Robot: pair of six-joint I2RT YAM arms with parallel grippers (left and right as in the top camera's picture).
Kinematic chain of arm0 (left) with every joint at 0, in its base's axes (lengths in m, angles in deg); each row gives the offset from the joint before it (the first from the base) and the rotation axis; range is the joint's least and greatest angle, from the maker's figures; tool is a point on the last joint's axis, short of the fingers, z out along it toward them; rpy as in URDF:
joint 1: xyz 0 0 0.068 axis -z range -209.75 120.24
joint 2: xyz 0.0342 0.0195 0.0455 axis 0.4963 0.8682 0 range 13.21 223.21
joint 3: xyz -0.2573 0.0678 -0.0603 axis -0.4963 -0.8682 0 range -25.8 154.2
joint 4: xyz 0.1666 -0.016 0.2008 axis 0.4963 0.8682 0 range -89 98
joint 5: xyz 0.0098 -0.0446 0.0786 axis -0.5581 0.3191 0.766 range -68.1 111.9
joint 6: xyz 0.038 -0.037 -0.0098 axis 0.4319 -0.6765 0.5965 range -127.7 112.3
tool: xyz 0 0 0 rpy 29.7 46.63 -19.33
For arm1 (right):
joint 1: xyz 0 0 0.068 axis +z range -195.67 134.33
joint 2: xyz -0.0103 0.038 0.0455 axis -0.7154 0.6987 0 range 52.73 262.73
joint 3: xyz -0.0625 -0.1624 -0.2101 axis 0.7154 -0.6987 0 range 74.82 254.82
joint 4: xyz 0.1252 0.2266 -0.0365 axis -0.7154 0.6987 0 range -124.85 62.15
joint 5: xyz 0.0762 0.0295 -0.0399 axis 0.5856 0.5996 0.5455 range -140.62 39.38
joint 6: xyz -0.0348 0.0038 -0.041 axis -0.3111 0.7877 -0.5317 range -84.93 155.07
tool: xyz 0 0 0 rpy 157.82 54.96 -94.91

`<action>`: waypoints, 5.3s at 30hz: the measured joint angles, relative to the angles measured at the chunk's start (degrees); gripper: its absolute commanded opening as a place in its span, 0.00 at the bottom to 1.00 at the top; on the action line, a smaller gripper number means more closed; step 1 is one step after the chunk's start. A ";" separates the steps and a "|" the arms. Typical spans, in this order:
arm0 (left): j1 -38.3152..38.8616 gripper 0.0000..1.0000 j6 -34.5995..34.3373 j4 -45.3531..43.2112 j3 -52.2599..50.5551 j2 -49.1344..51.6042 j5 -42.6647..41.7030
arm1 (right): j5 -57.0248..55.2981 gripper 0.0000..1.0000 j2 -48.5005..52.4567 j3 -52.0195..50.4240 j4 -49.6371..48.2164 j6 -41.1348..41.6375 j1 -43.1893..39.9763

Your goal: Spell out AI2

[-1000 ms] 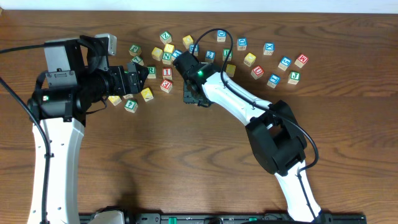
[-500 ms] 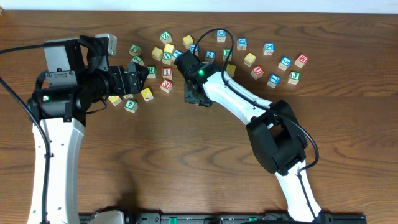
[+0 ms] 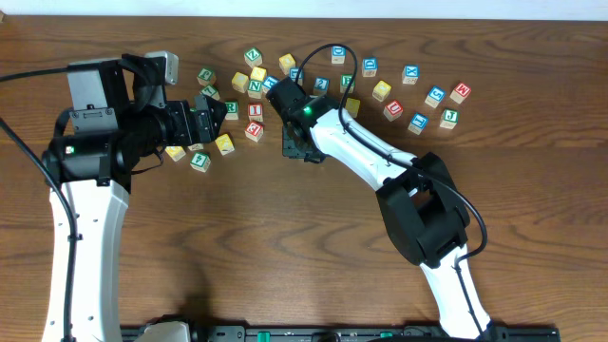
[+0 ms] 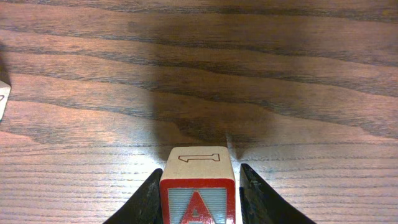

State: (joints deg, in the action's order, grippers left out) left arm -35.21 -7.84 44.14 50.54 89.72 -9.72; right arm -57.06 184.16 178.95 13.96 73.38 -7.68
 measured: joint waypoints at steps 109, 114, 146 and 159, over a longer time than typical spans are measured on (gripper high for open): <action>12.59 0.96 -10.12 12.00 20.46 19.76 30.53 | 1.99 0.76 -19.82 5.49 11.74 -15.85 -22.47; 12.59 0.96 -10.12 11.98 20.46 19.76 30.53 | 1.66 0.75 -19.80 5.49 12.09 -15.26 -24.90; 12.59 0.96 -10.38 11.98 20.46 19.78 30.51 | 5.38 0.78 -19.82 5.49 15.10 -14.43 -34.49; 17.70 0.77 -16.96 2.54 20.96 31.95 30.49 | 5.64 0.79 -19.82 5.49 15.19 -14.43 -32.83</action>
State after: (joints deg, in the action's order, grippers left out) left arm -17.50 -24.80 46.67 71.50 121.67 20.77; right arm -51.42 164.34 184.44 29.16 58.95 -40.50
